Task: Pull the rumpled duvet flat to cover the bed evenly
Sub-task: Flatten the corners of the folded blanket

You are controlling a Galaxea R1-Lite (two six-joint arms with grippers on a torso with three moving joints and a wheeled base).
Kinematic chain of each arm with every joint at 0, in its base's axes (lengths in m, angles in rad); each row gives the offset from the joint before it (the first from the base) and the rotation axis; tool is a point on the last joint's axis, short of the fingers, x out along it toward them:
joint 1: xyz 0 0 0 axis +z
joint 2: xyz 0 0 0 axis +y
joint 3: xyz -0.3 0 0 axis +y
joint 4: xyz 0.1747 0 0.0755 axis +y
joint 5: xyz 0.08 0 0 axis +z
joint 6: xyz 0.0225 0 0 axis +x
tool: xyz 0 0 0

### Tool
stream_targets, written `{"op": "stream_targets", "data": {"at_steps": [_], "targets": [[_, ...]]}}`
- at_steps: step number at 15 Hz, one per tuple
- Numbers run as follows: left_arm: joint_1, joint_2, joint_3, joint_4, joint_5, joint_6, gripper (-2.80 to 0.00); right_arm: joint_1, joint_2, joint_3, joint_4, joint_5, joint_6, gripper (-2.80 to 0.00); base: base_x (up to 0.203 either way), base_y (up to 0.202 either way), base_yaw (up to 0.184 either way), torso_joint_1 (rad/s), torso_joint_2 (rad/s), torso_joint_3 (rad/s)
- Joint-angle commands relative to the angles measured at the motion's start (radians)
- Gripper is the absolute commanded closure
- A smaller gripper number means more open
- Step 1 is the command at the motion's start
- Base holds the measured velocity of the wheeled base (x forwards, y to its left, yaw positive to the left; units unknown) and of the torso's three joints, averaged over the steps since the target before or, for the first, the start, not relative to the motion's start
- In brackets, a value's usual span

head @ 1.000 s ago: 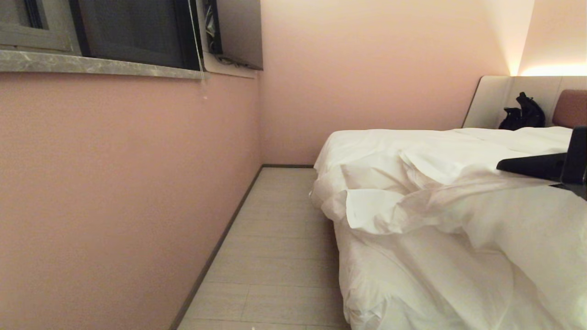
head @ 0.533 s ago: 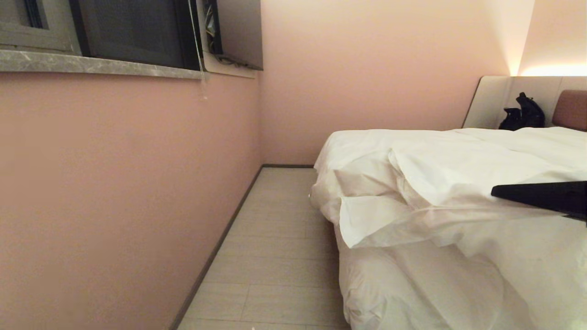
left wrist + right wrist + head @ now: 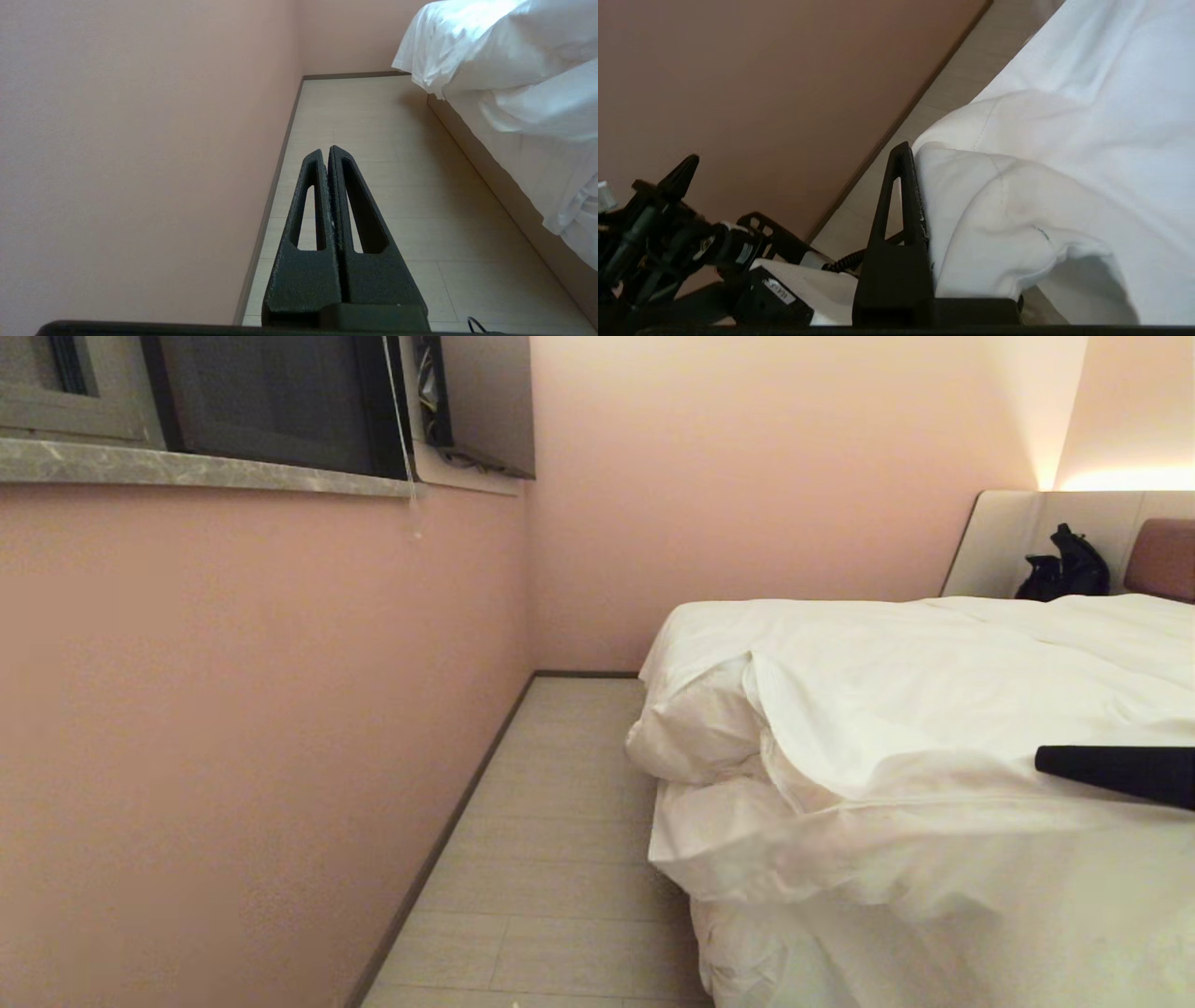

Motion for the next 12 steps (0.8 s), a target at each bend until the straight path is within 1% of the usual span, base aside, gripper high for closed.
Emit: {"op": "stream_targets", "data": {"at_steps": [1, 4, 6, 7, 12], "targets": [[0.001, 0.001, 0.0, 0.0, 0.001, 0.001, 0.0, 0.037, -0.008, 0.0, -0.004, 0.0, -0.057, 0.0, 0.0, 0.0, 0.0, 0.0, 0.0, 0.0], [0.001, 0.001, 0.0, 0.0, 0.001, 0.001, 0.0, 0.049, 0.001, 0.004, -0.006, 0.004, -0.095, 0.0, 0.0, 0.0, 0.0, 0.0, 0.0, 0.0], [0.001, 0.001, 0.0, 0.0, 0.001, 0.001, 0.0, 0.079, -0.001, 0.002, -0.007, 0.042, -0.123, 0.0, 0.0, 0.0, 0.0, 0.0, 0.0, 0.0], [0.001, 0.001, 0.0, 0.0, -0.001, 0.001, 0.0, 0.085, -0.001, 0.0, -0.008, 0.048, -0.137, 0.0, 0.0, 0.0, 0.0, 0.0, 0.0, 0.0], [0.001, 0.001, 0.0, 0.0, 0.0, 0.0, 0.0, 0.103, -0.003, -0.002, -0.008, 0.053, -0.144, 0.0, 0.0, 0.0, 0.0, 0.0, 0.0, 0.0]]}}
